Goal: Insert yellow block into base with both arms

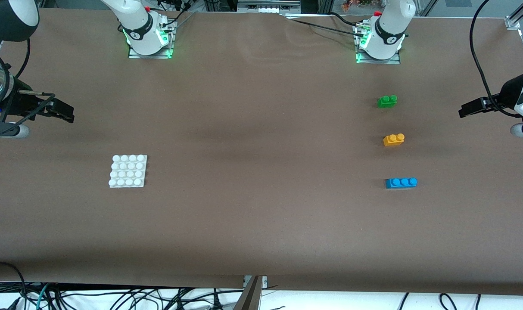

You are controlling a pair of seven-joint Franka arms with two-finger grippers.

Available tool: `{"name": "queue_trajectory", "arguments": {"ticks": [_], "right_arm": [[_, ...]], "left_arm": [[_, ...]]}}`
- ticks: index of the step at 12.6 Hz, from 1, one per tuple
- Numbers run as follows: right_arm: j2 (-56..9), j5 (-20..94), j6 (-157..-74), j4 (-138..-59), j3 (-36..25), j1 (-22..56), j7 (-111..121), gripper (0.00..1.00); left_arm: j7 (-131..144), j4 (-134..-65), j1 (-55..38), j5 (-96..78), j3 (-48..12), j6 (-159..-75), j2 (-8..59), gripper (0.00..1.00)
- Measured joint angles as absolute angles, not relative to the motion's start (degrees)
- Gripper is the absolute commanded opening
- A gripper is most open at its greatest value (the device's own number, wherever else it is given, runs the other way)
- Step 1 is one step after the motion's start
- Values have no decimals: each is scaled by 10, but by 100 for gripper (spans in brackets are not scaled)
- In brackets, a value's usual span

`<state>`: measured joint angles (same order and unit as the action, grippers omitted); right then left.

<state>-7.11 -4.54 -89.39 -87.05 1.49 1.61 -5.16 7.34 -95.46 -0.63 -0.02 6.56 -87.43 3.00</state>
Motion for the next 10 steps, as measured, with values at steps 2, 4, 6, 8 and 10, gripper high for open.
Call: {"name": "queue_trajectory", "arguments": {"ticks": [2,4,6,8,10], "right_arm": [[-71,-45,-894,-870,15,16,-52,100],[-72,-45,-894,-870,15,16,-52,100],[-72,-45,-895,-870,15,16,-52,100],[-72,-45,-895,-870,15,16,-52,100],[-72,-45,-895,-870,15,16,-52,100]], "left_arm": [[73,-955,-5,0,66,-874,30,100],[73,-955,-4,0,68,-874,30,100],[73,-954,-2,0,68,-874,30,100],[73,-954,-1,0,68,-874,30,100],[73,-954,-1,0,68,-874,30,100]]}}
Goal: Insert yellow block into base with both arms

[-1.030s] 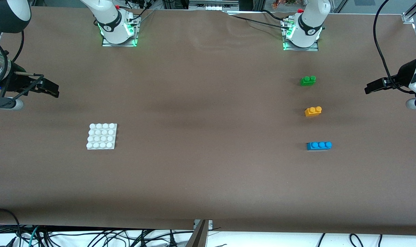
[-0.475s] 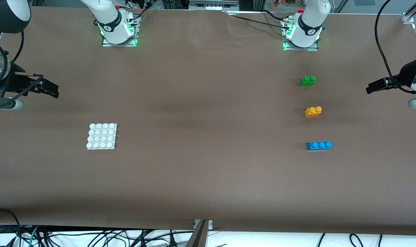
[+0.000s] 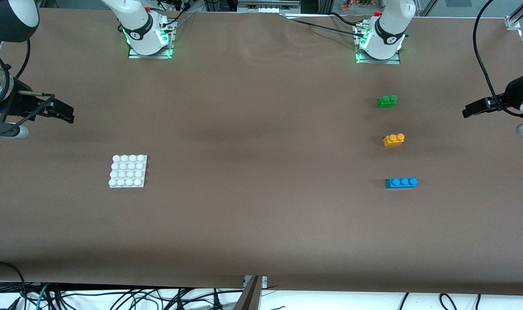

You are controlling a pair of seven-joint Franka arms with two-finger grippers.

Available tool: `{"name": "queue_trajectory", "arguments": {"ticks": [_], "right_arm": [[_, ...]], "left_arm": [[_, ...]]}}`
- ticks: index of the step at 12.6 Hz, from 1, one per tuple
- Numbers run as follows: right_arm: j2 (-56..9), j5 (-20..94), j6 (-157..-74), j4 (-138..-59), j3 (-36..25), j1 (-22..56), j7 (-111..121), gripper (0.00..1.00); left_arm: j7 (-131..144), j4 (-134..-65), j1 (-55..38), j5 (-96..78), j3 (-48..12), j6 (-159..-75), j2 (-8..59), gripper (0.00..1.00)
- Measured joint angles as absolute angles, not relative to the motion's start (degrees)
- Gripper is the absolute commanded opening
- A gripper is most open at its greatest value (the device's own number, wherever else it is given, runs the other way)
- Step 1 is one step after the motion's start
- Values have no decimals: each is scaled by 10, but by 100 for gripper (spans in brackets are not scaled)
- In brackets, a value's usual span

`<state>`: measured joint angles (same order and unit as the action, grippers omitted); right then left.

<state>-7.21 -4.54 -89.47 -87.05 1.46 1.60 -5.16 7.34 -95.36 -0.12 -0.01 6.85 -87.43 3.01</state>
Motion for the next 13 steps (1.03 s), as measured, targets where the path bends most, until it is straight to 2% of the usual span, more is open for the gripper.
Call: {"name": "queue_trajectory", "arguments": {"ticks": [13], "right_arm": [[-79,-45,-897,-871,12,14,-52,100]], "left_arm": [[73,-950,-3,0,63,-874,30,100]]}}
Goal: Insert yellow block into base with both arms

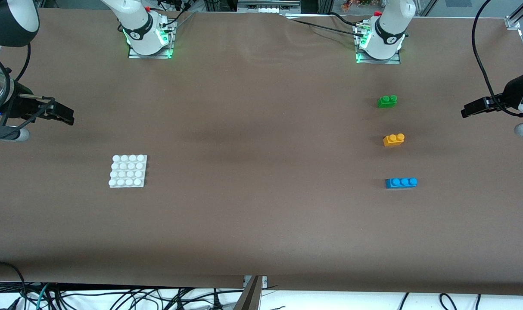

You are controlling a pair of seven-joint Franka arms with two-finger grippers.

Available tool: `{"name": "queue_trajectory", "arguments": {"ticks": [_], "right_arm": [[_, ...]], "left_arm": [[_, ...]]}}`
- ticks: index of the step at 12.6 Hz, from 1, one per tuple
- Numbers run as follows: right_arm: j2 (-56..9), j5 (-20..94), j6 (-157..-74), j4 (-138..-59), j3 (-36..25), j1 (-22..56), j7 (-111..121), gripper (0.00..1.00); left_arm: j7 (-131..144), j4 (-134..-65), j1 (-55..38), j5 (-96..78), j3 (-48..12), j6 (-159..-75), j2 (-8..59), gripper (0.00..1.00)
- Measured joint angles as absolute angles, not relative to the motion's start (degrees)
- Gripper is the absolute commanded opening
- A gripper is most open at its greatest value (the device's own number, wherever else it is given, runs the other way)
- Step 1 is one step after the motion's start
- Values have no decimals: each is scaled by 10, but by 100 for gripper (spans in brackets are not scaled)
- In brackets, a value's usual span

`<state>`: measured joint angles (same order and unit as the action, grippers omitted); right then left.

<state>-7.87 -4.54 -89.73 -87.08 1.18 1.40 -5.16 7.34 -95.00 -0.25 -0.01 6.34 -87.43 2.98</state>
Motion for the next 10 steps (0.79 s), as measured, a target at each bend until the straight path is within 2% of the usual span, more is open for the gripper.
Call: {"name": "queue_trajectory", "arguments": {"ticks": [3,4,8,9,10], "right_arm": [[-79,-45,-897,-871,12,14,-52,99],[-79,-45,-897,-871,12,14,-52,91],[-84,-45,-904,-871,10,10,-38,44],[-89,-45,-911,-872,7,4,-22,38],[-96,-45,-919,-872,4,-6,-4,38]], "left_arm": [[73,-950,-3,0,63,-874,30,100],[73,-950,-3,0,63,-874,30,100],[73,-950,-2,0,63,-871,29,100],[73,-950,-2,0,64,-871,29,100],[73,-949,-2,0,64,-871,29,100]]}}
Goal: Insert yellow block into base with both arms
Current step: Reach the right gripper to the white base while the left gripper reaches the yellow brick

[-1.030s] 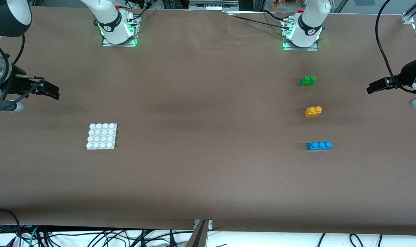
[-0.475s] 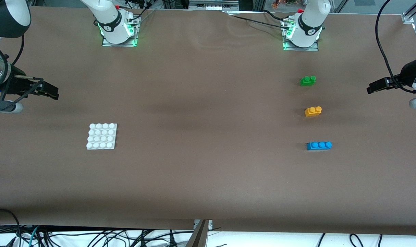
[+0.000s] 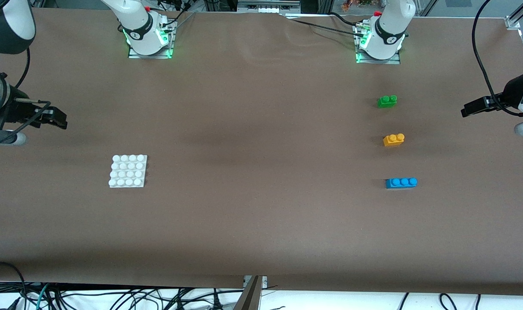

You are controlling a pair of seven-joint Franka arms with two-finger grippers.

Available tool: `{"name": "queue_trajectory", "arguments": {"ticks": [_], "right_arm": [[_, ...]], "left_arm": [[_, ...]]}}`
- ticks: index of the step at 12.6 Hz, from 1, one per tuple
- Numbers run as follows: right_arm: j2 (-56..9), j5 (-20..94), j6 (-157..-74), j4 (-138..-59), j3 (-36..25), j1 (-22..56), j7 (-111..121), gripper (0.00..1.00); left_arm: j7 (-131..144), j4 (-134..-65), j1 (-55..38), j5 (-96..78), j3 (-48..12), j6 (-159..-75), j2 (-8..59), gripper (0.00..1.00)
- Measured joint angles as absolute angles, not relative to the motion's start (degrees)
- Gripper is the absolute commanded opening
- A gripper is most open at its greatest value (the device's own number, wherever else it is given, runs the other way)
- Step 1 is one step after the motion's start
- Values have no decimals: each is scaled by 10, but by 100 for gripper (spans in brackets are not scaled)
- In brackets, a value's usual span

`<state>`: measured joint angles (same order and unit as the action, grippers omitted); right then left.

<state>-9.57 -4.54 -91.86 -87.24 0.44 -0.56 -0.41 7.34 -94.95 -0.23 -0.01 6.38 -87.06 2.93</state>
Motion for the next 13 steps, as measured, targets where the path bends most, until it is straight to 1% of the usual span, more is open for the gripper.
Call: {"name": "queue_trajectory", "arguments": {"ticks": [2,3,4,5,6,9,11,12,13], "right_arm": [[-118,-45,-931,-875,0,-32,18,38],[-132,-45,-934,-877,-1,-46,24,34],[-149,-45,-936,-879,-1,-59,26,28],[-166,-45,-940,-883,-2,-72,27,25],[-182,-45,-947,-890,-2,-81,29,24],[-215,-45,-1007,-934,-2,-87,30,20],[-224,-45,-1057,-972,-2,-87,30,19],[-230,-46,-1074,-984,-2,-87,30,16],[-239,-46,-1088,-991,-2,-88,30,15]], "left_arm": [[73,-949,-2,0,65,-870,29,100],[73,-949,-2,0,65,-870,29,100],[75,-949,-2,0,67,-870,29,100],[78,-949,-1,0,68,-870,29,100],[85,-949,-1,0,69,-870,30,100],[151,-951,-1,0,71,-869,39,100],[218,-953,-1,-3,71,-869,59,100],[248,-954,1,-5,71,-871,71,100],[276,-955,3,-11,71,-874,84,100]]}}
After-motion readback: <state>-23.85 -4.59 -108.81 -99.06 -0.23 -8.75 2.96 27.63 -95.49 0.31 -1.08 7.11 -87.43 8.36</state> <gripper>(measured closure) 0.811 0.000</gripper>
